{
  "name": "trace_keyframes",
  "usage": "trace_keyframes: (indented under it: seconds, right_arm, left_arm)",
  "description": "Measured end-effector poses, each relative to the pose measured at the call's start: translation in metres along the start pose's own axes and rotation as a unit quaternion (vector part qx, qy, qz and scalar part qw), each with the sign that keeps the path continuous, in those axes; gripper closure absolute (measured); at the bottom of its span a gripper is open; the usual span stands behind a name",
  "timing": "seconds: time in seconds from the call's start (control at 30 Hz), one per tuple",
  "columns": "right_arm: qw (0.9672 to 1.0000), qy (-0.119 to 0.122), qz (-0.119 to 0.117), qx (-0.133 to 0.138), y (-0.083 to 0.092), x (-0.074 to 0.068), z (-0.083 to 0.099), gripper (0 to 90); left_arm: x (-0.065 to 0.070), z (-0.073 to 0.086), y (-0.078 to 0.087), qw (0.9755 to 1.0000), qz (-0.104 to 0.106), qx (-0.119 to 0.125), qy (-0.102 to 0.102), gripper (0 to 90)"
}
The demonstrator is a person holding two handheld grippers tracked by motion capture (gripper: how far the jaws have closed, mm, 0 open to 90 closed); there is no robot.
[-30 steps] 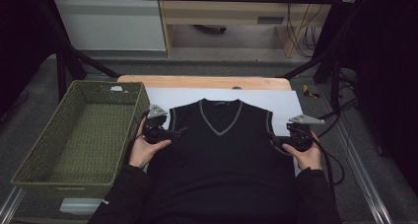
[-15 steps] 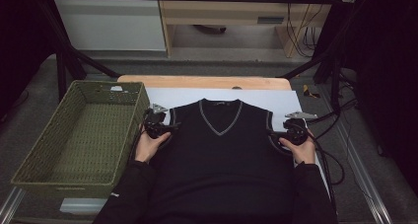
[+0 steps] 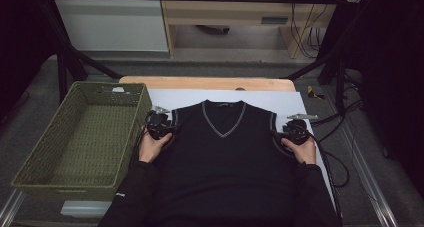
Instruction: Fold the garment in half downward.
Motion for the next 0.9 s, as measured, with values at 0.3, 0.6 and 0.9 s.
trace_keyframes:
  seconds: [0.3, 0.6, 0.9]
  right_arm:
    - [0.9994, 0.007, 0.005, -0.034, -0.004, -0.009, -0.008, 51.7]
    - [0.9986, -0.006, -0.005, -0.052, -0.004, -0.01, -0.011, 62.9]
    - [0.997, -0.036, -0.034, -0.06, -0.005, -0.013, -0.013, 81.5]
  left_arm:
    - [0.003, -0.001, 0.001, 0.9999, -0.003, -0.01, -0.001, 61.4]
    - [0.005, 0.0, 0.002, 0.9998, 0.013, -0.012, 0.003, 75.5]
    - [0.004, -0.001, 0.002, 0.9995, 0.024, -0.013, 0.015, 79.4]
Point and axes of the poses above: each handheld gripper's, and its own axes: y roughly backward along the jaws, z roughly out of its underside, x roughly to its right, the point moved 2 cm from there along -y, roughly forward along the jaws, and after that the axes turned 7 degrees about -z, right-handed, at the moved point
